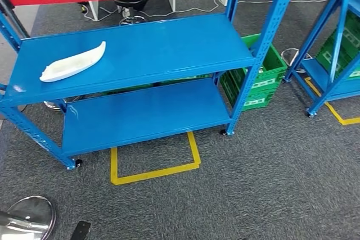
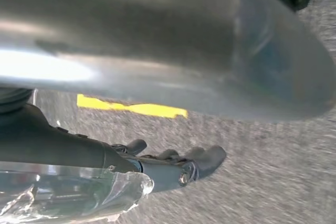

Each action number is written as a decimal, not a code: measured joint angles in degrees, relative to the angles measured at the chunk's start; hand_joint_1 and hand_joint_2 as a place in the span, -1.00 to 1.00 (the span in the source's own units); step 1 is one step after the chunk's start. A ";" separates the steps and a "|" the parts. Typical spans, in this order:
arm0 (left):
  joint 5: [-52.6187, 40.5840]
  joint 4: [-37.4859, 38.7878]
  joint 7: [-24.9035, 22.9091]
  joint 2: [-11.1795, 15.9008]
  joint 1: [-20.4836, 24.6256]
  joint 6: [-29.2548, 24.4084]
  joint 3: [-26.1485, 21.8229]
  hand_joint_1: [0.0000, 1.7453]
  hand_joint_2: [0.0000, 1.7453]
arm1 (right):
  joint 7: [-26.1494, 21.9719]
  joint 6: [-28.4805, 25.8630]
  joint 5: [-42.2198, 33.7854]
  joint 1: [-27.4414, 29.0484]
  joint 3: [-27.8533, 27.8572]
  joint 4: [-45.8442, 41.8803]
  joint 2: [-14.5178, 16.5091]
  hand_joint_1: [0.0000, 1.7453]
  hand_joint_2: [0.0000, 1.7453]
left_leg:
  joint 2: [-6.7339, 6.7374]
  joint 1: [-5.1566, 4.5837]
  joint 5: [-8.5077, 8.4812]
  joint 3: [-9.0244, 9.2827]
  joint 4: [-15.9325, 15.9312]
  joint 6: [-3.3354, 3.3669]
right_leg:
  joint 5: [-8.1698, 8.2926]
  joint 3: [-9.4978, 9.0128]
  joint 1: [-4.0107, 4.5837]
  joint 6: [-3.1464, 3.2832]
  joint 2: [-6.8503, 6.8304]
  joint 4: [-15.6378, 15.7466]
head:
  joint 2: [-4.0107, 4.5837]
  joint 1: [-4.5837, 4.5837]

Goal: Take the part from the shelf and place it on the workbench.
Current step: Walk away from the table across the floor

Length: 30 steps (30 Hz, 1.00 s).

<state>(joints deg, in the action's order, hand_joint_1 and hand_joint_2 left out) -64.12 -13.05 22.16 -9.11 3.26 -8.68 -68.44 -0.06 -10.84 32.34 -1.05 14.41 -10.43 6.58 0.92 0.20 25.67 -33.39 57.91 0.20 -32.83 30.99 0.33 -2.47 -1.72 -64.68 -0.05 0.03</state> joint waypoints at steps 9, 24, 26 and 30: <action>0.03 0.00 0.00 0.06 -0.10 -0.08 -0.40 -1.00 -1.00 | -0.04 0.03 0.02 0.43 0.00 0.08 0.04 -1.00 -1.00 | -6.44 0.60 2.41 2.42 0.12 -1.17 | 5.78 4.67 -1.58 -0.90 5.89 2.66 | 0.01 0.46; 0.43 0.00 -0.01 0.05 -0.17 0.02 -0.81 -1.00 -1.00 | -1.13 -0.61 -0.32 0.19 0.86 0.09 0.18 -1.00 -1.00 | -0.92 -0.69 -0.84 -3.32 2.71 -1.29 | 2.58 -1.35 -0.28 2.18 1.34 5.07 | 0.01 0.04; 0.58 0.00 -0.01 0.06 -0.08 0.02 -0.83 -1.00 -1.00 | -1.17 -0.63 -0.31 0.16 0.93 0.08 0.28 -1.00 -1.00 | -0.69 -0.97 -0.50 -2.25 -0.15 -0.91 | 2.28 -2.25 0.04 1.56 1.36 5.43 | 0.01 -0.04; 0.75 0.00 -0.02 -0.04 -0.09 0.16 -0.93 -1.00 -1.00 | -1.23 -0.69 -0.24 0.08 1.21 0.07 0.31 -1.00 -1.00 | -1.04 -0.31 -1.19 -0.12 -0.99 0.03 | 0.32 -2.22 0.10 0.19 1.46 2.72 | 0.01 0.21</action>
<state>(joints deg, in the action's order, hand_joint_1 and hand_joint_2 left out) -63.36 -13.05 22.14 -9.15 3.17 -8.51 -69.37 -1.30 -11.52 32.10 -0.97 15.63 -10.36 6.88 -0.12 -0.12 24.48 -33.51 56.91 0.23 -32.51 28.77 0.43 -2.28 -0.26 -61.96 -0.04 0.23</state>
